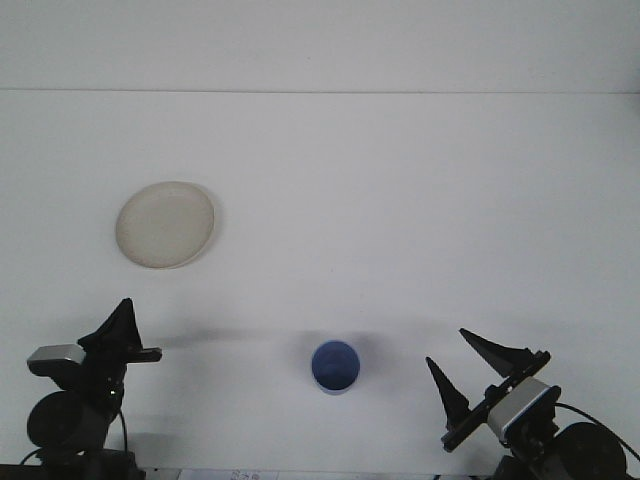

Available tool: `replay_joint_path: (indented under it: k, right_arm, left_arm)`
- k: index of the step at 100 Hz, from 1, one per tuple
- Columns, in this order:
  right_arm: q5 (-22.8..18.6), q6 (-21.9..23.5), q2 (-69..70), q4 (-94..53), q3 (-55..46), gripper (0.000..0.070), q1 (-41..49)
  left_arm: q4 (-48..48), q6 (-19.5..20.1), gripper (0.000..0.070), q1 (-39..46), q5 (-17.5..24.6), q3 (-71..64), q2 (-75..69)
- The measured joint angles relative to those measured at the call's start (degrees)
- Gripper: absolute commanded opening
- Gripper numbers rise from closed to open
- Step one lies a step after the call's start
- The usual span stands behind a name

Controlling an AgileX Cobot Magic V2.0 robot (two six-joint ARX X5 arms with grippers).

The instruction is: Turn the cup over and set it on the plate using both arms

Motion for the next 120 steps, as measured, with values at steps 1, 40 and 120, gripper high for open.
replay_joint_path:
  k: [1, 40, 120]
  right_arm:
    - [0.0, 0.0, 0.0, 0.0, 0.0, 0.0438, 0.0]
    - [0.0, 0.0, 0.0, -0.5, 0.0, 0.0437, 0.0]
    - [0.0, -0.5, 0.0, -1.7, 0.0, 0.0437, 0.0]
  left_arm:
    - [-0.7, 0.0, 0.0012, 0.0, 0.4, 1.1, 0.6]
    - [-32.7, 8.0, 0.0540, -7.1, 28.0, 39.0, 35.1]
    - [-40.0, 11.6, 0.0539, -45.0, 16.2, 58.3, 82.1]
